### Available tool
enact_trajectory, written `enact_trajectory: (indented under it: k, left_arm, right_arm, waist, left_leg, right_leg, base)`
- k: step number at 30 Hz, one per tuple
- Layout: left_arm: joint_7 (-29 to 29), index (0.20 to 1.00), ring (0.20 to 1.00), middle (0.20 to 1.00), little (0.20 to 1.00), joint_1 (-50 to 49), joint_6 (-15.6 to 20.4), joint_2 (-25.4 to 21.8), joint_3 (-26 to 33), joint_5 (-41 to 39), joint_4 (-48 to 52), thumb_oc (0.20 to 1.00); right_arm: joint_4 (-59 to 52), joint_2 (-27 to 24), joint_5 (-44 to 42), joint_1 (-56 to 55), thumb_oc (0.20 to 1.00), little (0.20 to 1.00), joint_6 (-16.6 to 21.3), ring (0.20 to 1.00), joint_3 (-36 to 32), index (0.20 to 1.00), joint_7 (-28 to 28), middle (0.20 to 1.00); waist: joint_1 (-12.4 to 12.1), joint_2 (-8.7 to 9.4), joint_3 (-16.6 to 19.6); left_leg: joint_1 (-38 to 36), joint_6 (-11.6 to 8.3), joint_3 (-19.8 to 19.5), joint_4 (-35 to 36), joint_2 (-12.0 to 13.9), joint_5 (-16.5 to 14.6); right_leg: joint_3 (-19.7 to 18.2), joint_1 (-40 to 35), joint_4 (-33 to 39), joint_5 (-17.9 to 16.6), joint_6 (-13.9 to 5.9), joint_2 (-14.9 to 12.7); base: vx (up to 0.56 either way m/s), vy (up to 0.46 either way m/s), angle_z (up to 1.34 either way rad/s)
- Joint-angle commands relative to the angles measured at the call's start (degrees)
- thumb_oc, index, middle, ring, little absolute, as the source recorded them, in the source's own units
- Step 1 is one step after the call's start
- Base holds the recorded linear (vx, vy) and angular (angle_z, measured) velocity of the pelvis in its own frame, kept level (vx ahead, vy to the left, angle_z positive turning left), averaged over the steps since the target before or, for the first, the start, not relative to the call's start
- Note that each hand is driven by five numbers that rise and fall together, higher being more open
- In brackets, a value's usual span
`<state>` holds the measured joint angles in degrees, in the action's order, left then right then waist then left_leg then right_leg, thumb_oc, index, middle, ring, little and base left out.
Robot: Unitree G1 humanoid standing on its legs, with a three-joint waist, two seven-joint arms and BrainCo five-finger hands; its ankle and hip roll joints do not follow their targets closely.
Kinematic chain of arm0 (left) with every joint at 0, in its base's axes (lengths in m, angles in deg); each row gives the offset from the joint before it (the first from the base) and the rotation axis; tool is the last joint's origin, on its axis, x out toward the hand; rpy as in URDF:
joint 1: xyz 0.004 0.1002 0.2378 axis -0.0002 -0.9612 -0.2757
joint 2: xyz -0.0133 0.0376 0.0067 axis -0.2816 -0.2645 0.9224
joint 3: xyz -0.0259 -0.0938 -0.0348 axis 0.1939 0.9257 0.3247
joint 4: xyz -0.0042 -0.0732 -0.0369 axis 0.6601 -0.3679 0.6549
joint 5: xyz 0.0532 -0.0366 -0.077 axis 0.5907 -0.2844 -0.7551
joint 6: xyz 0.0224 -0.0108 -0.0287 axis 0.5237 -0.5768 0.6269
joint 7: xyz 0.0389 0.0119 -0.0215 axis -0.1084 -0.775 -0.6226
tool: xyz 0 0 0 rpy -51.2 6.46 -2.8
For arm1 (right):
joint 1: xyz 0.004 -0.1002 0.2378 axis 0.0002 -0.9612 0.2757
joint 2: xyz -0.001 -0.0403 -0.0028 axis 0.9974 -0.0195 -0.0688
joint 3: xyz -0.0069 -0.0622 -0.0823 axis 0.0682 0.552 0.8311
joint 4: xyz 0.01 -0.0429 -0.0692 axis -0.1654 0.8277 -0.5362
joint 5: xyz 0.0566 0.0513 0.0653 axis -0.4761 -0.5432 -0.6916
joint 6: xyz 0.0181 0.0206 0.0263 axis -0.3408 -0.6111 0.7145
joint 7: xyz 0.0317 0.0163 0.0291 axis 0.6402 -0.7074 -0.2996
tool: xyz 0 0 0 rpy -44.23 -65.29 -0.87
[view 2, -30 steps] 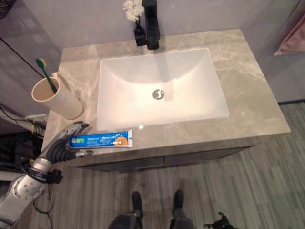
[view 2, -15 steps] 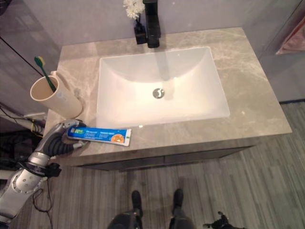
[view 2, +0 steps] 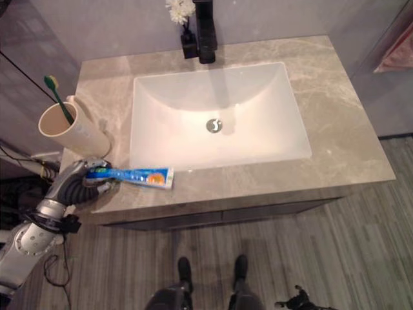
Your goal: Put brush and paste in cup on sink, flatten towel.
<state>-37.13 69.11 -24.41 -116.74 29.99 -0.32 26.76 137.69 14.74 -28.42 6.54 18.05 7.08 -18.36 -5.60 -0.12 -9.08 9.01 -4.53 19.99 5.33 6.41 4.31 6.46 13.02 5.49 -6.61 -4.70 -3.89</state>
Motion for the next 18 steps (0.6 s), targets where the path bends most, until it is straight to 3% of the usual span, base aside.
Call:
enact_trajectory:
  k: [1,9,18]
  left_arm:
    - [5.7,0.2,0.2,0.2,0.2,-6.5,-1.1,-0.2,-13.3,7.3,-4.4,0.2]
    - [5.5,0.2,0.2,0.2,0.2,-5.7,-0.3,-2.8,-13.9,11.6,-3.8,0.2]
    - [0.6,0.2,0.2,0.2,0.2,-3.0,-0.9,-3.3,-7.2,13.3,1.9,0.2]
  right_arm:
    - [0.8,0.4,-0.7,1.6,1.0,1.0,-0.3,1.0,1.9,1.0,1.1,1.0]
    - [1.8,0.1,-1.0,0.7,1.0,1.0,-0.4,1.0,-0.1,1.0,1.3,1.0]
    - [5.6,0.7,-10.3,-2.7,1.0,1.0,-0.6,1.0,-9.7,1.0,1.4,1.0]
  waist:
    - [0.9,1.64,-0.4]
    - [0.8,1.46,1.5]
    - [1.1,1.85,5.9]
  left_leg:
    - [-2.6,-3.75,-0.5,-0.3,3.6,0.4]
    - [-6.1,-3.88,0.0,-0.3,3.6,-0.5]
    - [-12.2,-3.79,-0.7,-0.3,3.7,-2.9]
  right_leg:
    - [1.6,-0.2,-0.5,-2.3,-3.77,-2.2]
    - [1.7,-3.2,-0.5,-1.8,-3.83,-2.3]
    - [2.6,-10.1,-0.5,-0.1,-4.09,-1.9]
  base:
    - [0.02,0.022,-0.08]
    - [0.04,0.013,-0.08]
    - [0.03,0.003,0.0]
